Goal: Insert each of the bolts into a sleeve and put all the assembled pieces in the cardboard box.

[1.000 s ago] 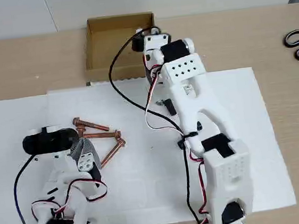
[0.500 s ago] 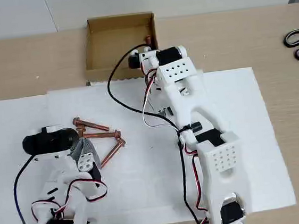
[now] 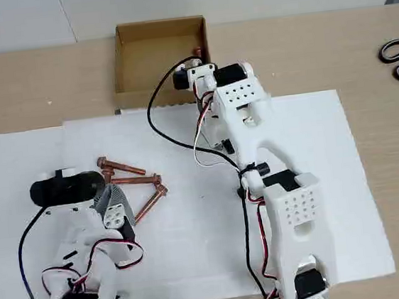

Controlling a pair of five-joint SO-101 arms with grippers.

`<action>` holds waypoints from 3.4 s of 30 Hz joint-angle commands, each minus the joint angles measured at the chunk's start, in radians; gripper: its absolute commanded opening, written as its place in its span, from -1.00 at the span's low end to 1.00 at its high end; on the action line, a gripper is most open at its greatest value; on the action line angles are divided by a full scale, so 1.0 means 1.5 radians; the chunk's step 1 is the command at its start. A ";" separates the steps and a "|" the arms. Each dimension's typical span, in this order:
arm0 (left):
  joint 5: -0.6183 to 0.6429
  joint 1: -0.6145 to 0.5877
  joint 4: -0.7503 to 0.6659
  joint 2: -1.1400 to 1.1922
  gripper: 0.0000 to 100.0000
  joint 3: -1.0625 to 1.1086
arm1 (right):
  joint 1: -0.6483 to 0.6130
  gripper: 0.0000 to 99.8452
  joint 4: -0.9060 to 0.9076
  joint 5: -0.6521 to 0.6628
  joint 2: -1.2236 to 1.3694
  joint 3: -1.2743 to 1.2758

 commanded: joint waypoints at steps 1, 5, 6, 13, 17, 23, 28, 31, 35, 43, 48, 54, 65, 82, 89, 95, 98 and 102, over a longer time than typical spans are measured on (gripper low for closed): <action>-0.003 -0.003 -0.016 -0.006 -0.99 -0.003 | 0.006 -0.59 -0.004 0.004 -0.001 -0.005; -0.003 -0.003 -0.016 -0.006 -0.99 -0.003 | 0.006 -0.59 0.003 0.002 0.032 -0.005; -0.003 -0.003 -0.016 -0.006 -0.99 -0.003 | 0.005 -0.59 0.004 0.002 0.039 -0.005; -0.003 -0.003 -0.015 -0.006 -0.99 -0.003 | 0.003 -0.73 0.004 0.001 0.061 -0.005; -0.003 -0.003 -0.015 -0.006 -0.99 -0.003 | 0.005 -0.96 0.009 0.001 0.058 -0.005; -0.003 -0.003 -0.019 -0.006 -0.99 -0.003 | 0.024 -0.99 0.049 0.005 0.048 -0.011; -0.002 0.001 -0.044 -0.006 -0.99 -0.019 | 0.027 -0.99 0.080 0.006 -0.060 -0.030; 0.001 0.002 -0.045 -0.002 -0.99 -0.078 | 0.027 -0.99 0.084 0.004 -0.147 -0.028; -0.001 0.002 -0.054 -0.001 -0.99 -0.112 | 0.044 -0.99 0.085 0.004 -0.239 0.012; -0.047 0.003 -0.038 0.000 -0.99 -0.164 | 0.146 -0.99 0.084 0.003 -0.387 0.228; -0.058 0.003 -0.007 0.011 -0.99 -0.205 | 0.205 -0.99 0.080 0.006 -0.480 0.355; -0.057 0.003 -0.003 0.211 -0.99 -0.356 | 0.282 -0.99 0.078 0.032 -0.598 0.481; -0.007 0.002 0.231 0.687 -0.99 -0.790 | 0.399 -0.99 0.041 0.087 -0.760 0.680; -0.167 -0.034 0.359 1.084 -0.99 -0.884 | 0.484 -0.99 -0.010 0.091 -0.904 0.814; -0.228 -0.118 0.349 1.165 -0.99 -0.884 | 0.484 -0.99 -0.012 0.091 -0.903 0.817; -0.291 -0.134 0.318 1.206 -0.92 -0.884 | 0.484 -0.99 -0.024 0.090 -0.904 0.829; -0.303 -0.134 0.298 1.227 -0.87 -0.884 | 0.484 -0.99 -0.026 0.090 -0.904 0.832; -0.320 -0.134 0.269 1.259 -0.83 -0.884 | 0.484 -0.99 -0.026 0.090 -0.904 0.832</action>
